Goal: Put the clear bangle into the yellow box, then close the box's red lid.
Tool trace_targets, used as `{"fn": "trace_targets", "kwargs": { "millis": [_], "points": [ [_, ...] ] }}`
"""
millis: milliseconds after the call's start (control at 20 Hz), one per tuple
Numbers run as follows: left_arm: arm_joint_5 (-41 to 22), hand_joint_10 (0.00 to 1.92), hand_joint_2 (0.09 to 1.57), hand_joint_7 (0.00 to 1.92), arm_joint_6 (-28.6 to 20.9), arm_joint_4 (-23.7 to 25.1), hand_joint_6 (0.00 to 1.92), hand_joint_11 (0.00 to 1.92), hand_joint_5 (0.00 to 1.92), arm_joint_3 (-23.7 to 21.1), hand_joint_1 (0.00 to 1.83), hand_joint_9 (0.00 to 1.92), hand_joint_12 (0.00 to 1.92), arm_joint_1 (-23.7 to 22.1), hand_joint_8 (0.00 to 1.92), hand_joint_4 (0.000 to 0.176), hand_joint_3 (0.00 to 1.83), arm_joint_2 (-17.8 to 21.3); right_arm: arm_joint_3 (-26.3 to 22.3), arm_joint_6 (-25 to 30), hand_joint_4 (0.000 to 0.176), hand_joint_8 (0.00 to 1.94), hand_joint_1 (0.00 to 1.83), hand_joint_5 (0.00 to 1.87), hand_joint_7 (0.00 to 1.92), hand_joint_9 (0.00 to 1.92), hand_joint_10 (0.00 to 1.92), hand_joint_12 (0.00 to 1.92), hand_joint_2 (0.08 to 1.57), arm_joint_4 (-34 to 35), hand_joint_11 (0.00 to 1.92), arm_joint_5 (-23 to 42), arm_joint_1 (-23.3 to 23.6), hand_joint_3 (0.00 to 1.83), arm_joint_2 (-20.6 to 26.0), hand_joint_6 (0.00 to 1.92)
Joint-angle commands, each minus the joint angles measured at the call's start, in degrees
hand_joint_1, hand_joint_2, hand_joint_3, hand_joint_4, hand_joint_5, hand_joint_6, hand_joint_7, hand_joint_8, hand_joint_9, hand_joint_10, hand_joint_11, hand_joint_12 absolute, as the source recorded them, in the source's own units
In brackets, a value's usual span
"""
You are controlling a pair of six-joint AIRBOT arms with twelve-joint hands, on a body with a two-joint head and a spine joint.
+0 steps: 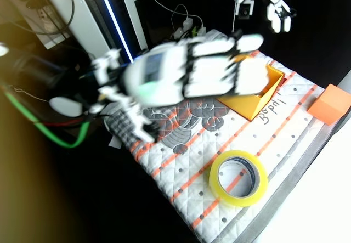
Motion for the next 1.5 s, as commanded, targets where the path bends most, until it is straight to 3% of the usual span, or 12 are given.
{"fn": "trace_targets", "kwargs": {
  "millis": [0,100,150,200,250,550,650,800,950,1150,1300,1450],
  "points": [
    [-6.84,0.00,1.29,0.51,-1.81,-0.17,0.00,0.00,0.48,0.23,0.39,0.51,0.83,-0.24,0.00,0.059,0.00,0.27,-0.37,0.20,0.133,0.00,0.20,0.25,0.29,0.15,0.00,0.03,1.11,1.26,0.00,9.18,-0.10,0.00,0.52,0.01],
    [-5.48,0.00,1.28,0.53,-5.25,3.34,0.00,0.03,0.49,0.03,0.40,0.51,0.85,0.68,0.00,0.059,0.00,0.44,-1.51,0.19,0.122,0.00,0.22,0.27,0.28,0.14,0.00,0.00,1.11,2.43,0.00,10.59,-2.94,0.00,1.40,0.01],
    [-4.32,0.00,1.32,0.53,-7.83,5.33,0.00,0.00,0.44,0.05,0.34,0.47,0.83,0.89,0.00,0.046,0.00,0.47,-1.47,0.19,0.136,0.02,0.21,0.25,0.36,0.19,0.02,0.02,1.08,2.80,0.03,10.57,-3.20,0.00,1.34,0.00],
    [-3.24,0.01,1.35,0.57,-10.75,7.58,0.01,0.08,0.46,0.09,0.29,0.51,0.87,1.19,0.01,0.000,0.01,0.46,-1.38,0.19,0.125,0.02,0.20,0.25,0.36,0.19,0.01,0.01,1.08,3.22,0.02,10.57,-3.43,0.00,1.19,0.00],
    [-2.29,0.01,1.37,0.58,-13.30,9.92,0.00,0.16,0.46,0.07,0.30,0.55,0.83,1.71,0.00,0.000,0.00,0.43,-1.37,0.19,0.117,0.02,0.21,0.26,0.37,0.19,0.01,0.01,1.07,3.55,0.01,10.57,-3.60,0.00,1.07,0.00],
    [4.88,0.00,1.42,0.45,-18.04,16.60,0.00,0.19,0.42,1.90,0.22,0.46,0.56,1.01,0.00,0.000,0.00,-2.59,-1.35,0.19,0.147,0.01,0.24,0.30,0.39,0.19,0.01,0.02,1.10,4.77,0.03,10.19,-4.42,0.01,0.58,0.01],
    [8.55,0.01,1.36,0.41,-18.04,17.33,0.00,0.25,0.38,3.15,0.43,0.40,0.36,-0.45,0.00,0.000,0.00,-4.39,-1.39,0.20,0.162,0.01,0.21,0.30,0.40,0.21,0.01,0.04,1.10,5.06,0.06,10.17,-4.58,0.00,0.60,0.01],
    [14.74,0.00,1.35,0.32,-18.04,18.74,0.00,0.18,0.30,5.31,0.44,0.30,0.31,-3.25,0.00,0.000,0.00,-7.19,-1.68,0.21,0.159,0.01,0.22,0.30,0.42,0.23,0.01,0.05,1.09,5.39,0.08,10.19,-5.16,0.00,0.93,0.00],
    [19.97,0.00,1.35,0.11,-17.85,19.34,0.00,0.06,0.20,7.64,0.21,0.07,0.16,-5.56,0.00,0.000,0.01,-9.52,-2.01,0.21,0.133,0.01,0.20,0.28,0.44,0.25,0.02,0.08,1.11,5.87,0.11,10.26,-5.78,0.01,1.31,0.00],
    [23.79,0.01,1.28,0.10,-13.87,18.23,0.01,0.09,0.21,8.16,0.37,0.09,0.15,-6.23,0.01,0.000,0.00,-9.71,-2.13,0.26,0.112,0.00,0.21,0.26,0.49,0.29,0.01,0.11,1.11,6.16,0.10,10.26,-6.31,0.00,1.22,0.00],
    [25.09,0.01,1.25,0.14,-13.37,17.79,0.01,0.13,0.26,8.33,0.43,0.12,0.16,-6.25,0.01,0.000,0.00,-9.04,-2.14,0.40,0.118,0.00,0.20,0.25,0.48,0.28,0.00,0.12,1.11,6.41,0.08,10.27,-6.72,0.00,1.24,0.00],
    [25.24,0.00,1.23,0.13,-11.22,16.28,0.00,0.13,0.19,7.85,0.43,0.11,0.15,-6.21,0.00,0.000,0.00,-8.16,-2.18,0.43,0.093,0.00,0.22,0.23,0.48,0.28,0.00,0.13,1.10,6.67,0.08,10.28,-7.05,0.00,1.19,0.00]
  ]
}}
